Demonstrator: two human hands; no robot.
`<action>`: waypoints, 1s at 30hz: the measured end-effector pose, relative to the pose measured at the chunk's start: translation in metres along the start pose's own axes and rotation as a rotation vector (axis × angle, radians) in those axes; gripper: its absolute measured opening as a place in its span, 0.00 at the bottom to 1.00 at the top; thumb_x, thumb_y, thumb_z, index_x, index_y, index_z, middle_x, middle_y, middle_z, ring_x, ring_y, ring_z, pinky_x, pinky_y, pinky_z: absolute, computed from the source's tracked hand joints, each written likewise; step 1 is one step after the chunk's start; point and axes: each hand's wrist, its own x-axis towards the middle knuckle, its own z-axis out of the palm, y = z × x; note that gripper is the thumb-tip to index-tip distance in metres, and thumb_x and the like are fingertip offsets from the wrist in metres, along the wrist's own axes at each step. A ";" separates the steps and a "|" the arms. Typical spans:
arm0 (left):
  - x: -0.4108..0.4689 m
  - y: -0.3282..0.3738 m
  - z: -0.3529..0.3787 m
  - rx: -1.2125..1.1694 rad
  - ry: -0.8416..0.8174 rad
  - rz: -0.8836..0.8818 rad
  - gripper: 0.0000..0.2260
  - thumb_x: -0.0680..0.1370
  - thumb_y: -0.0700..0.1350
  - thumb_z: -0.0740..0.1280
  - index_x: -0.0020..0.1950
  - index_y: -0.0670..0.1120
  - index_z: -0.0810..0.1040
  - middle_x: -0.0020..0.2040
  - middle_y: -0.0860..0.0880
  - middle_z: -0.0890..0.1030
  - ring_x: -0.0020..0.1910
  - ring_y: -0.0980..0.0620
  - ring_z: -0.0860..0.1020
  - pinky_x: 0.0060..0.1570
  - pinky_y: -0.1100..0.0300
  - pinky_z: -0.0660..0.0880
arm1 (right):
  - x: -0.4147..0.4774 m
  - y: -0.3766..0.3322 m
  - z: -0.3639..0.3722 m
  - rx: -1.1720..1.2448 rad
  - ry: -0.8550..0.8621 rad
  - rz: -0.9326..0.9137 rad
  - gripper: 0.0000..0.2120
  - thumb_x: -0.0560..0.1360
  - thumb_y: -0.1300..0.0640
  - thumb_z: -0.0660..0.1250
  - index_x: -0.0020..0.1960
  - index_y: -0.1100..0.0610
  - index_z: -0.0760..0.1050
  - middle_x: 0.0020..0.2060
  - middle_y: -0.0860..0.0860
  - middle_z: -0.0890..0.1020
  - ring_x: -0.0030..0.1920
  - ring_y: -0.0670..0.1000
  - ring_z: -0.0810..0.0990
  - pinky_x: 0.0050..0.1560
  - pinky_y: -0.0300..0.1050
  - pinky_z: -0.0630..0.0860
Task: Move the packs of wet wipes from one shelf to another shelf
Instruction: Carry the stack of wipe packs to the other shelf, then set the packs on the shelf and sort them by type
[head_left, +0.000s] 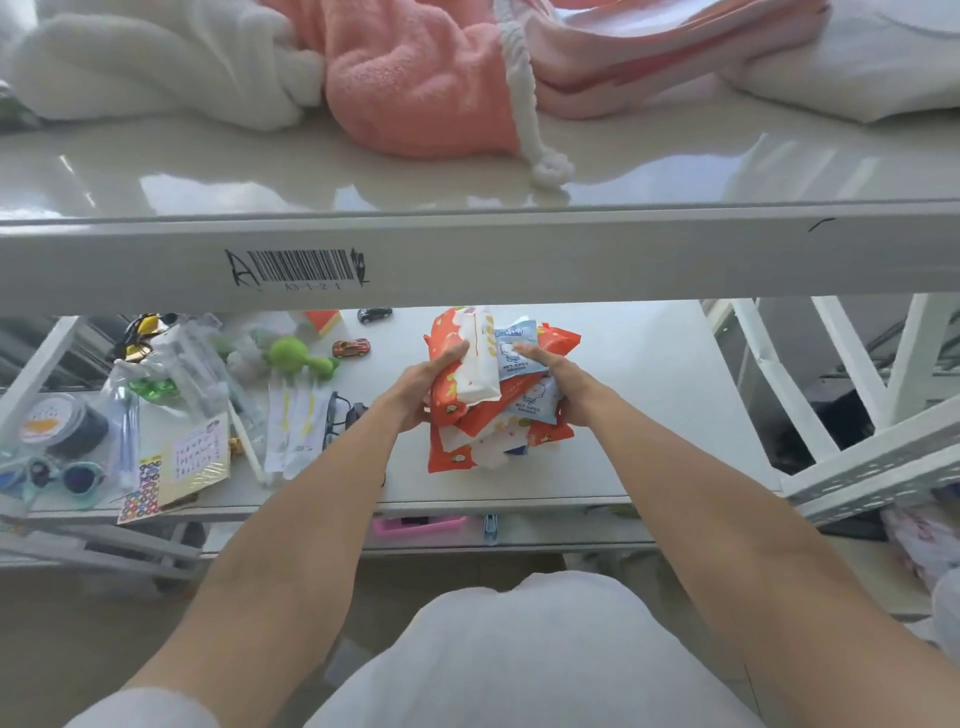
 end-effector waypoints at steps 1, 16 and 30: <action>-0.003 0.002 0.003 0.005 -0.026 0.007 0.45 0.62 0.70 0.78 0.70 0.43 0.76 0.52 0.46 0.86 0.41 0.49 0.85 0.33 0.58 0.80 | -0.002 0.001 0.000 0.002 0.003 -0.007 0.20 0.77 0.43 0.69 0.61 0.56 0.80 0.44 0.53 0.88 0.40 0.52 0.89 0.36 0.43 0.83; -0.009 0.000 0.045 0.044 -0.089 0.024 0.39 0.66 0.69 0.75 0.70 0.49 0.75 0.59 0.48 0.86 0.56 0.45 0.85 0.60 0.45 0.80 | -0.020 0.015 -0.033 0.018 0.080 -0.039 0.21 0.75 0.41 0.71 0.61 0.54 0.81 0.55 0.57 0.87 0.51 0.57 0.86 0.63 0.57 0.79; -0.030 0.010 0.062 0.259 0.364 0.186 0.37 0.69 0.67 0.75 0.65 0.42 0.75 0.58 0.41 0.79 0.53 0.44 0.79 0.42 0.57 0.72 | -0.024 -0.008 -0.046 0.044 0.625 -0.234 0.34 0.65 0.35 0.78 0.60 0.57 0.75 0.56 0.53 0.82 0.58 0.54 0.79 0.54 0.50 0.76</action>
